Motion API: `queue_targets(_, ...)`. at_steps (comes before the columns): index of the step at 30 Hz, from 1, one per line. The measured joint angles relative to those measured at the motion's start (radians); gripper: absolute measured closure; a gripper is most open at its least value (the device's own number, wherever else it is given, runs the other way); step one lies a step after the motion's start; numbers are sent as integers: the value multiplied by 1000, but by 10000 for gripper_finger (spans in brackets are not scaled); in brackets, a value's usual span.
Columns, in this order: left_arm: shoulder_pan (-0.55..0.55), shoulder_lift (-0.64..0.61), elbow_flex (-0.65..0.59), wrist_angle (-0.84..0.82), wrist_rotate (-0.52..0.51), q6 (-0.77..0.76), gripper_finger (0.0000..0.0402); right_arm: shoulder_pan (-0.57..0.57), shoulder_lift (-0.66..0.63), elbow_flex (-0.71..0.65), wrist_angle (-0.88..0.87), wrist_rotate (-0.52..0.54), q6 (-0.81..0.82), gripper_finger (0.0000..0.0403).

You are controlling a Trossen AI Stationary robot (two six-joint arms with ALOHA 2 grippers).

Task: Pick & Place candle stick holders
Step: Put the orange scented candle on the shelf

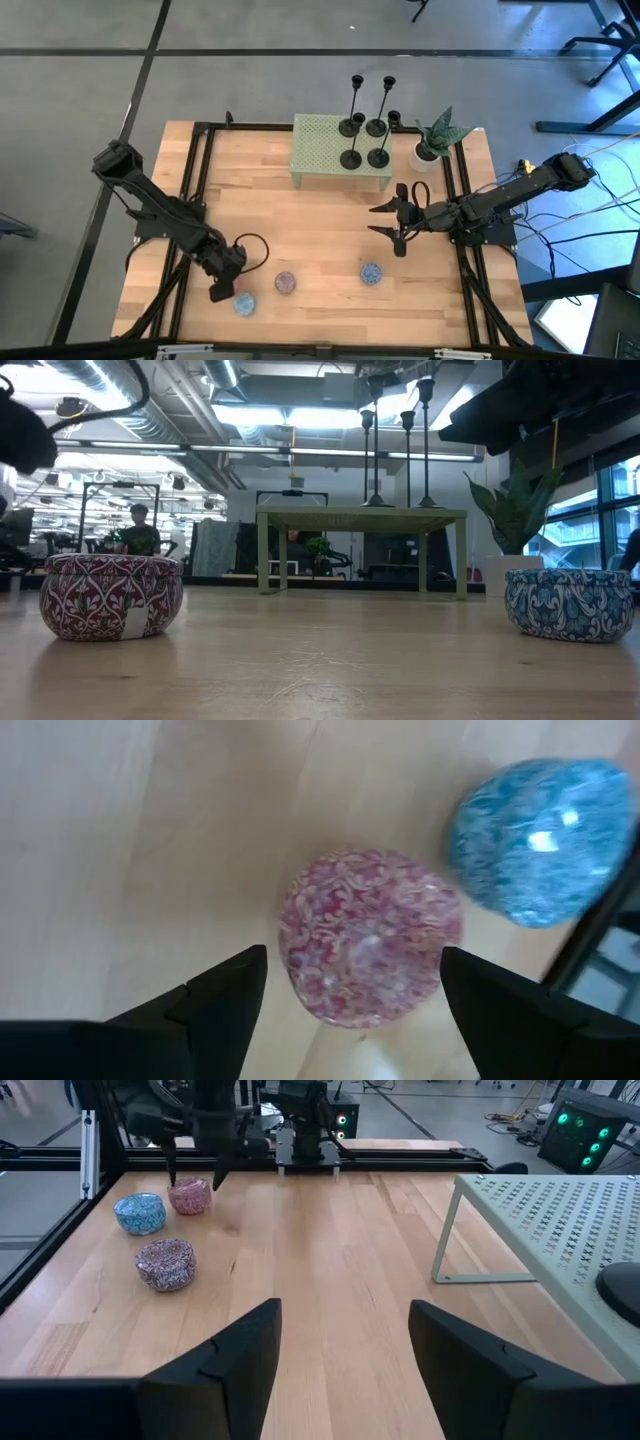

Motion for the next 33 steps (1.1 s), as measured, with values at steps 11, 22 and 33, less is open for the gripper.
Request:
queue_targets(11, -6, 128, 2, 87, 42, -3, 108, 0, 0, 0, 3, 0, 0, 178)
queue_targets(22, 6, 128, 2, 74, 46, 25, 114, 0, 0, 0, 5, 0, 0, 178)
queue_targets(33, 140, 129, 0, 49, 78, 59, 126, 0, 0, 0, 6, 0, -1, 178)
